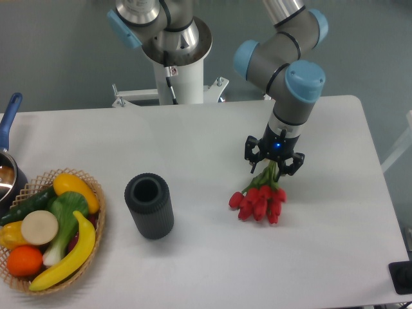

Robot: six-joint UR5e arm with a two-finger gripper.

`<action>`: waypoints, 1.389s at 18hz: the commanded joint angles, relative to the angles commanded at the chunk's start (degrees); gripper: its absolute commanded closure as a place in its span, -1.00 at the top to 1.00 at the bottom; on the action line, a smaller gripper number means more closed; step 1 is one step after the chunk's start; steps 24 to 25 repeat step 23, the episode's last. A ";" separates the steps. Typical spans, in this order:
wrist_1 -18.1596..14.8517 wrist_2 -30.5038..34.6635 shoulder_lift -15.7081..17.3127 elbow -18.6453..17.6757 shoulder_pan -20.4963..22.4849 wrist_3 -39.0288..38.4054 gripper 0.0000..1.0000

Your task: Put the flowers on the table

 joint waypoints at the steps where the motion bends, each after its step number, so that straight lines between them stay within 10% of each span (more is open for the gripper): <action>1: 0.00 0.00 0.35 -0.09 0.26 0.53 1.00; 12: -1.58 4.83 4.83 2.37 5.80 15.19 1.00; 18: -11.50 9.40 5.80 6.14 9.23 36.64 1.00; 25: -12.31 9.41 5.72 7.30 9.58 37.36 1.00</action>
